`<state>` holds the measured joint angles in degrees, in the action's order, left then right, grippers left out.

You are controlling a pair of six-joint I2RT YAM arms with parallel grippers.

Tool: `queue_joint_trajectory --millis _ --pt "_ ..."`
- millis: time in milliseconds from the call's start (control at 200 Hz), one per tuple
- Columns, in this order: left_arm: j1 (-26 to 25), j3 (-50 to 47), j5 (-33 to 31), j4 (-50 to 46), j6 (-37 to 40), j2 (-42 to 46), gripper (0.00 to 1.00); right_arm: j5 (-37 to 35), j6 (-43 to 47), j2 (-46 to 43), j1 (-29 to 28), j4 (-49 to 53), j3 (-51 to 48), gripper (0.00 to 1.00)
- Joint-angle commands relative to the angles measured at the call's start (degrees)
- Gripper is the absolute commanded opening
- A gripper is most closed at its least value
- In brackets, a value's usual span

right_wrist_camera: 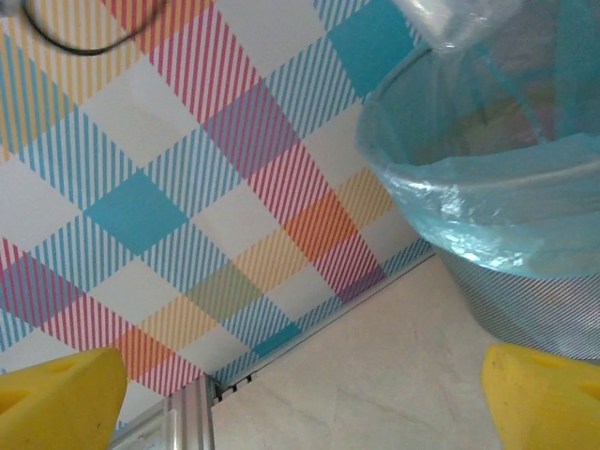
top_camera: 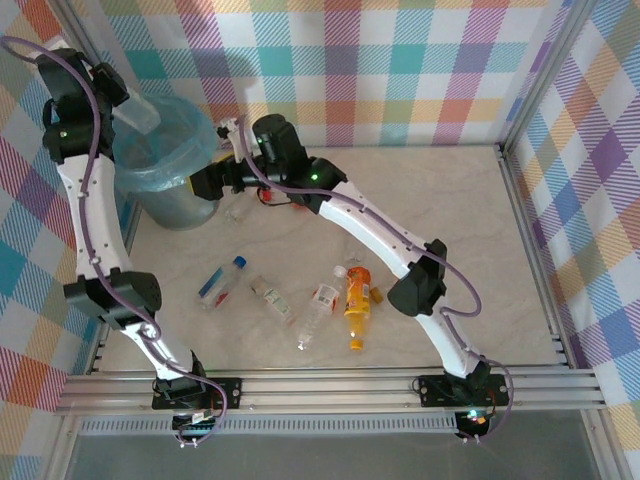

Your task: Put the plastic bottles in the bin

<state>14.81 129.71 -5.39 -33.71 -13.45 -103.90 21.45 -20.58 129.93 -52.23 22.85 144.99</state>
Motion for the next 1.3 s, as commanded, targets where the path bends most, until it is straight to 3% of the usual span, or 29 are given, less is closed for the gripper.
queue_joint_trajectory --millis 0,330,605,680,780,825,970,1295 --pt "0.4 1.9 3.0 3.6 -0.5 -3.7 0.0 -0.4 -0.4 -1.2 -0.6 -0.4 0.8 0.96" --pt "0.4 1.4 7.8 5.1 1.9 -14.4 0.0 -0.6 0.6 -1.7 -1.0 0.2 -1.1 0.96" --pt "0.4 -3.1 10.4 7.6 2.2 -18.8 0.1 -0.2 0.8 -2.2 -1.2 0.3 -2.5 0.96" --pt "0.4 -4.6 11.8 8.7 2.5 -19.3 0.22 0.2 1.3 -2.6 -1.2 0.2 -3.2 0.97" --pt "0.4 -5.0 13.2 8.5 2.6 -19.5 0.59 -0.1 1.4 -3.0 -1.3 0.2 -4.2 0.97" --pt "0.4 -5.0 13.1 8.1 2.6 -19.3 0.69 -0.2 1.4 -3.1 -1.3 0.3 -4.4 0.97" --pt "0.5 -5.5 13.0 8.1 2.6 -17.5 0.76 -0.3 1.0 -3.3 -1.3 0.4 -4.5 0.96" --pt "0.2 -4.5 16.2 7.5 1.4 -9.2 0.78 -0.8 2.2 -6.2 -1.3 3.6 -4.9 0.97"
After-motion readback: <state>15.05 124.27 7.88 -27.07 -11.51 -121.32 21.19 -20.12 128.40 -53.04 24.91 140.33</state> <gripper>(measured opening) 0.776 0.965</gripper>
